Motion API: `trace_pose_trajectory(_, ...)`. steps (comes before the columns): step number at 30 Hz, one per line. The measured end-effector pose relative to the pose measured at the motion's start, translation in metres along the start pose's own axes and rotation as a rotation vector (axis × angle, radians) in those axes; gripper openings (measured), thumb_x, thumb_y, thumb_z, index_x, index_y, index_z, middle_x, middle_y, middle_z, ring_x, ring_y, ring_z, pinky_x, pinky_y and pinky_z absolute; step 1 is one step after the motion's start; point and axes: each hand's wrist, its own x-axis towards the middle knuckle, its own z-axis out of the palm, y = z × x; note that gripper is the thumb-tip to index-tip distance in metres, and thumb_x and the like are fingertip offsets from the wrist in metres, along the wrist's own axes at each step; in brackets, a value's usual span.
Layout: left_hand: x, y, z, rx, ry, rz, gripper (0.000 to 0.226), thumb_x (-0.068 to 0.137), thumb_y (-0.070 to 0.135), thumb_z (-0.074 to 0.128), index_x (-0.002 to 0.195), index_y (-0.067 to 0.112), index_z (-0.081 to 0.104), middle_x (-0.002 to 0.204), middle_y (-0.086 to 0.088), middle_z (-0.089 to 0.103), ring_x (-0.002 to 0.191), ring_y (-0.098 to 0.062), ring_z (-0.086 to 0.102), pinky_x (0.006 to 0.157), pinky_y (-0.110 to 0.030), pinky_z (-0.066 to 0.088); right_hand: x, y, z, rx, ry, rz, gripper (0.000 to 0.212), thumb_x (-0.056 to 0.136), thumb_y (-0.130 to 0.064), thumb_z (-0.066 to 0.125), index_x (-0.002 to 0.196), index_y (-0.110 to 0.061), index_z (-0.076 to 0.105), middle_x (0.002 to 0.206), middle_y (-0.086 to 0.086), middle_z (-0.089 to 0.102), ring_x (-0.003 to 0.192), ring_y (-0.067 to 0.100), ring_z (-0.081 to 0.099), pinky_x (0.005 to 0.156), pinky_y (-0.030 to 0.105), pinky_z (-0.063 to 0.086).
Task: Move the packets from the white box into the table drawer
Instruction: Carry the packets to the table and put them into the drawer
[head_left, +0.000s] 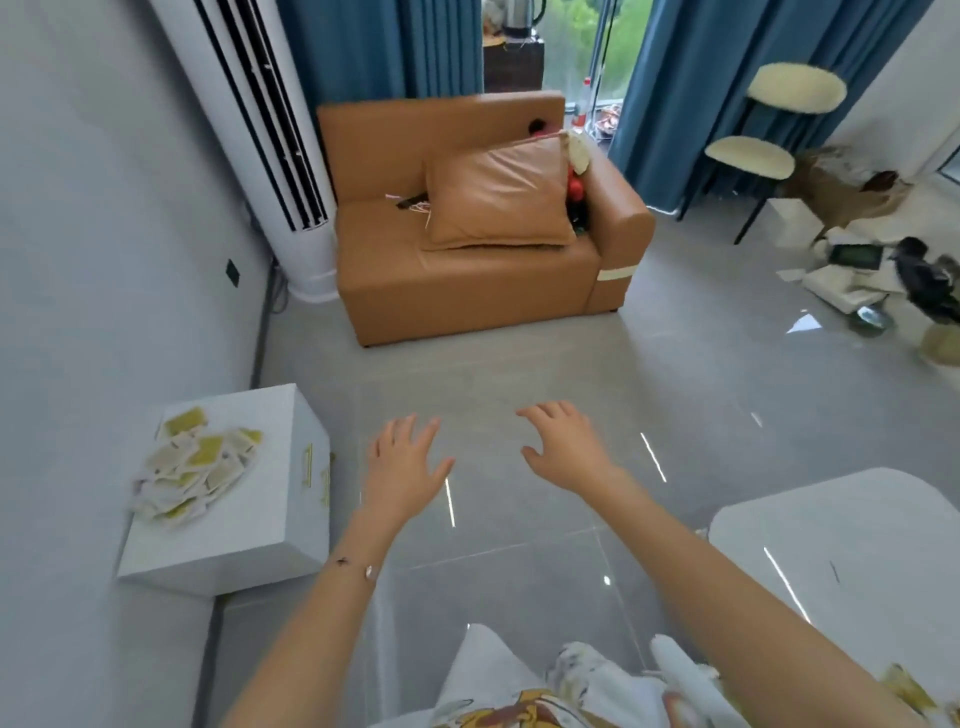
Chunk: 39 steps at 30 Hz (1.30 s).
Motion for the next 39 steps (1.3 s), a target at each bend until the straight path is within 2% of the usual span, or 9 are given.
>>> trace_pose_trajectory(7, 0.031, -0.059, -0.017, -0.045, 0.058, -0.166, 0.064, 0.094, 0.055, 0.039, 0.151, 0.030, 0.023, 0.156, -0.005, 0.023, 0.144, -0.027, 0.014, 0.115, -0.038, 0.014, 0.090, -0.060, 0.007, -0.057, -0.090, -0.189, 0.054, 0.093, -0.030, 0.053, 0.144, -0.025, 0.037, 0.142, 0.000, 0.043, 0.136, 0.024, 0.031, 0.109, 0.036, 0.026)
trace_pose_trajectory(10, 0.048, -0.078, -0.017, -0.054, 0.051, -0.257, 0.073, 0.086, 0.066, 0.025, 0.150, 0.030, 0.025, 0.154, -0.006, 0.027, 0.142, -0.027, 0.017, 0.114, -0.039, 0.018, 0.131, -0.077, 0.014, -0.051, -0.126, -0.241, 0.053, 0.092, -0.029, 0.052, 0.143, -0.025, 0.037, 0.143, 0.000, 0.043, 0.136, 0.023, 0.031, 0.109, 0.035, 0.025)
trace_pose_trajectory(14, 0.085, -0.099, -0.021, -0.079, 0.074, -0.347, 0.067, 0.092, 0.059, 0.037, 0.150, 0.029, 0.024, 0.154, -0.006, 0.027, 0.142, -0.028, 0.017, 0.113, -0.040, 0.019, 0.186, -0.095, 0.019, -0.043, -0.177, -0.321, 0.054, 0.092, -0.028, 0.052, 0.144, -0.025, 0.036, 0.144, -0.001, 0.041, 0.137, 0.023, 0.029, 0.110, 0.035, 0.024)
trace_pose_trajectory(18, 0.123, -0.120, -0.037, -0.106, 0.113, -0.476, 0.087, 0.074, 0.069, 0.009, 0.150, 0.030, 0.025, 0.155, -0.005, 0.024, 0.143, -0.027, 0.014, 0.113, -0.041, 0.018, 0.258, -0.107, 0.008, -0.079, -0.207, -0.408, 0.054, 0.092, -0.027, 0.051, 0.143, -0.025, 0.036, 0.144, -0.001, 0.041, 0.137, 0.023, 0.028, 0.111, 0.035, 0.023)
trace_pose_trajectory(24, 0.147, -0.154, -0.050, -0.142, 0.175, -0.702, 0.063, 0.094, 0.058, 0.035, 0.150, 0.031, 0.025, 0.156, -0.005, 0.024, 0.144, -0.028, 0.014, 0.114, -0.044, 0.018, 0.347, -0.148, -0.010, -0.143, -0.241, -0.587, 0.055, 0.090, -0.028, 0.052, 0.143, -0.024, 0.037, 0.143, 0.001, 0.042, 0.136, 0.024, 0.030, 0.111, 0.036, 0.023)
trace_pose_trajectory(28, 0.142, -0.177, -0.051, -0.159, 0.197, -0.836, 0.077, 0.082, 0.070, 0.022, 0.148, 0.030, 0.028, 0.154, -0.004, 0.029, 0.143, -0.029, 0.017, 0.112, -0.044, 0.022, 0.384, -0.187, -0.006, -0.140, -0.278, -0.683, 0.056, 0.088, -0.025, 0.053, 0.142, -0.024, 0.038, 0.142, 0.003, 0.043, 0.136, 0.026, 0.030, 0.110, 0.038, 0.024)
trace_pose_trajectory(31, 0.138, -0.201, -0.050, -0.183, 0.209, -0.925, 0.065, 0.092, 0.059, 0.038, 0.149, 0.030, 0.028, 0.155, -0.004, 0.027, 0.143, -0.028, 0.017, 0.111, -0.046, 0.023, 0.401, -0.225, 0.003, -0.153, -0.319, -0.757, 0.056, 0.089, -0.023, 0.052, 0.143, -0.023, 0.037, 0.143, 0.004, 0.042, 0.135, 0.026, 0.031, 0.109, 0.038, 0.024)
trace_pose_trajectory(34, 0.134, -0.230, -0.052, -0.208, 0.253, -1.008, 0.069, 0.087, 0.061, 0.033, 0.149, 0.030, 0.029, 0.154, -0.006, 0.029, 0.143, -0.030, 0.019, 0.111, -0.047, 0.023, 0.418, -0.270, 0.018, -0.180, -0.364, -0.850, 0.056, 0.092, -0.024, 0.049, 0.145, -0.023, 0.033, 0.146, 0.003, 0.039, 0.137, 0.026, 0.028, 0.110, 0.037, 0.024)
trace_pose_trajectory(39, 0.147, -0.299, -0.043, -0.287, 0.265, -1.152, 0.063, 0.094, 0.058, 0.036, 0.149, 0.031, 0.026, 0.155, -0.005, 0.026, 0.144, -0.029, 0.016, 0.113, -0.044, 0.021, 0.450, -0.341, 0.057, -0.225, -0.407, -0.965, 0.054, 0.093, -0.027, 0.050, 0.145, -0.025, 0.033, 0.147, 0.000, 0.037, 0.138, 0.022, 0.027, 0.111, 0.035, 0.025)
